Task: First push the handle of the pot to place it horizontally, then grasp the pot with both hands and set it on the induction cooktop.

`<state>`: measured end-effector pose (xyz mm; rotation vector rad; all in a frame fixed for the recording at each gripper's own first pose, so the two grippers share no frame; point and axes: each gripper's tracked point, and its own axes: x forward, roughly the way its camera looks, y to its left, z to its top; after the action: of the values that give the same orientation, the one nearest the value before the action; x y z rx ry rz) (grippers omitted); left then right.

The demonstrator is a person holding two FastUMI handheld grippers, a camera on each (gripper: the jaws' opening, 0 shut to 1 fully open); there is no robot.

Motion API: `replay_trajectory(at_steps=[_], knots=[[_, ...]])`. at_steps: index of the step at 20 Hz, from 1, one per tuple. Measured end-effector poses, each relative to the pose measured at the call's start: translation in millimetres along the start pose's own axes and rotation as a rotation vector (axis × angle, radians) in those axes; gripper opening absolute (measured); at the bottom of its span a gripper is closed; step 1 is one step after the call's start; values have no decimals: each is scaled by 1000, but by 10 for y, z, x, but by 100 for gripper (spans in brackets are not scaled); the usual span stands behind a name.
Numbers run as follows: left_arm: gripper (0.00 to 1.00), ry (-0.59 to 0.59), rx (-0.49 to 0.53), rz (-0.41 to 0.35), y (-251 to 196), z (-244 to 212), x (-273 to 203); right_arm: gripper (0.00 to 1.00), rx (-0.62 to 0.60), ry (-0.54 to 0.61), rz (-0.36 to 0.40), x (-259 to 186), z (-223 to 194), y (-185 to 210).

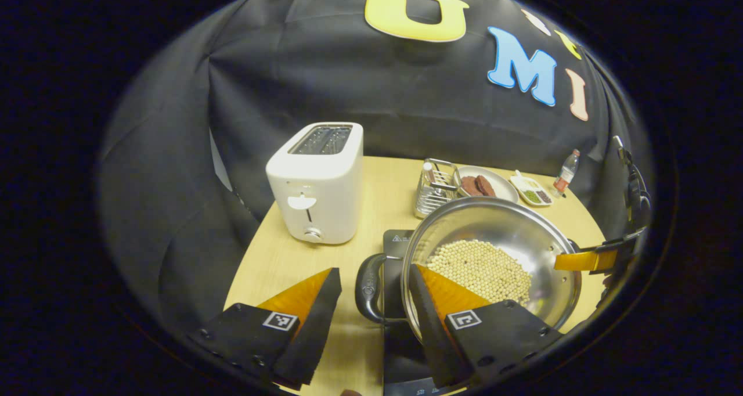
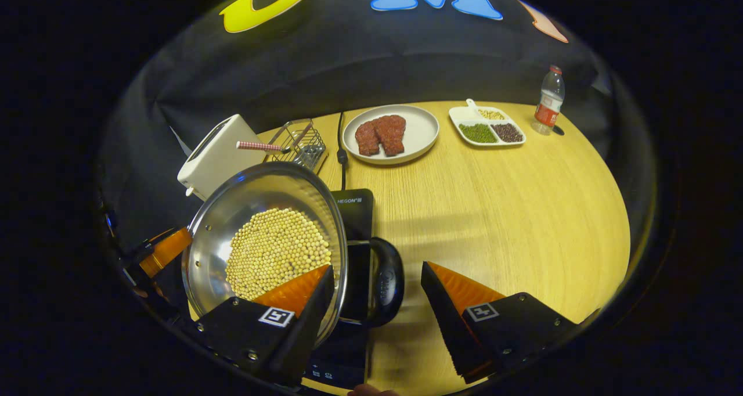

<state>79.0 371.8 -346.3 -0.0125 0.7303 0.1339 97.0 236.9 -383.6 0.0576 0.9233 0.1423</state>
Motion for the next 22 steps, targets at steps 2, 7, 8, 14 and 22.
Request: replay_trajectory(at_steps=[2, 7, 8, 14, 22], knots=[[82, -45, -20, 15, -46, 154, -186, 93, -9, -54, 2, -171, 131, -68], [88, -203, -34, 25, -553, 732, -794, 92, -17, -243, 7, -751, 569, -322], [89, -240, -29, 21, -720, 859, -947, 92, -21, -290, 5, -916, 680, -385], [88, -460, 9, -8, -1963, 1511, -1789, 92, -73, -555, -22, -1979, 1260, -846], [92, -691, 34, -93, -3434, 2046, -2918, 92, -42, -787, -41, -3182, 1651, -1509]])
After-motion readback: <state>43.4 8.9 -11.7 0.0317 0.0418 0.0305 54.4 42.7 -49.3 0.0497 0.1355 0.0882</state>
